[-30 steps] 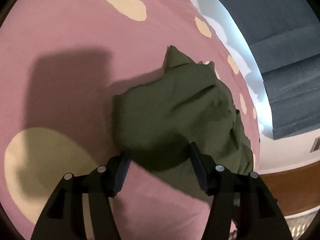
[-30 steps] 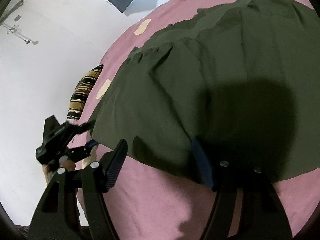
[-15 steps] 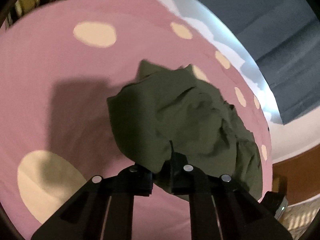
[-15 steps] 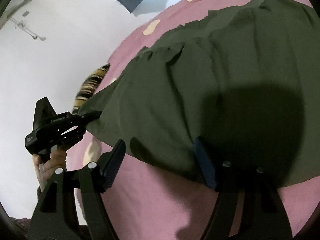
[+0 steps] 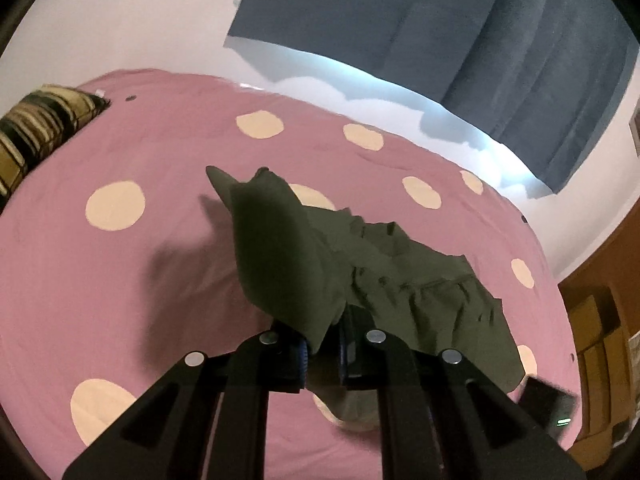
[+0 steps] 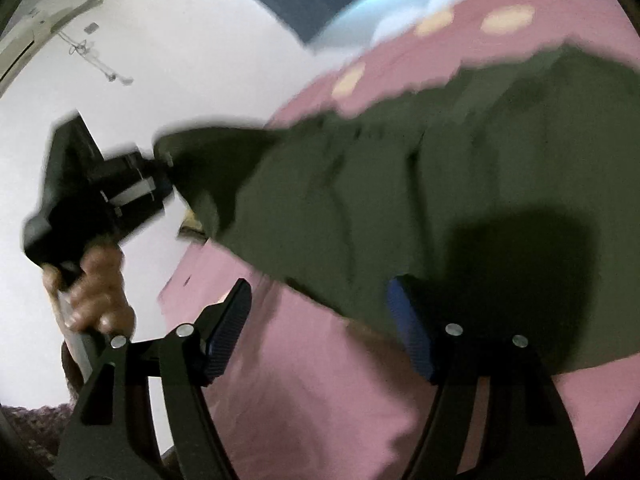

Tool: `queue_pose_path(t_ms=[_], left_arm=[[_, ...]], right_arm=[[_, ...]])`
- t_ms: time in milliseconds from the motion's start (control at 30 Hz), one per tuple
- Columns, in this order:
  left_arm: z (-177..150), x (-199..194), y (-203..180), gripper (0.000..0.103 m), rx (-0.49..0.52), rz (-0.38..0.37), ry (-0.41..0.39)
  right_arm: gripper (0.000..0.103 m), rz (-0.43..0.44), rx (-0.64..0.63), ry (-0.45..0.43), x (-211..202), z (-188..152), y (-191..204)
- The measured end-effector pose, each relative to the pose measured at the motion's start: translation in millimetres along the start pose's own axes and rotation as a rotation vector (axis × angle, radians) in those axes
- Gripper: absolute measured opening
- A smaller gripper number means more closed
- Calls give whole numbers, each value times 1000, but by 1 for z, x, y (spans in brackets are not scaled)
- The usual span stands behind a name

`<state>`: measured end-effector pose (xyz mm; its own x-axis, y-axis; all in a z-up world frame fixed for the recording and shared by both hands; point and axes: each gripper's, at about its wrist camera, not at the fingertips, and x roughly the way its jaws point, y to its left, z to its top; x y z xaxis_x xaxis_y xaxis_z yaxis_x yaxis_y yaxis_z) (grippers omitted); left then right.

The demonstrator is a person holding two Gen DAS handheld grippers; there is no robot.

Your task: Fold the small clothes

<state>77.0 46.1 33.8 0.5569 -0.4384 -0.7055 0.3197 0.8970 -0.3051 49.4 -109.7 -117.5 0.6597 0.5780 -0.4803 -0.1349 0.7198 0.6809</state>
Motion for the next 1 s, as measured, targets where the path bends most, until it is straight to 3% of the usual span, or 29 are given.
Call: queue_pose_path(t_ms=[100,200,333,500,700,1000], left_arm=[[-6,11,-21,11,53,19,25],[-12,9,-52,11,146,64,-18],[-15,2,-93,11,235,23,-50],[-28,3,-146,11,355,-21,-60],[-58,32,-199,11,481,-54,-15],[-115,103,-244,11,583,-38,128]], right_arm=[[73,34,42,55,21,-8,-16],[73,38,12,58,14,-6,-8],[73,78,34,54,-15,-8,-11],[73,38,74,-31,-78,-11,-35],[73,-48,173,-148,-145,-16,-81],[73,-97,315,-234,-187,-41,-131]])
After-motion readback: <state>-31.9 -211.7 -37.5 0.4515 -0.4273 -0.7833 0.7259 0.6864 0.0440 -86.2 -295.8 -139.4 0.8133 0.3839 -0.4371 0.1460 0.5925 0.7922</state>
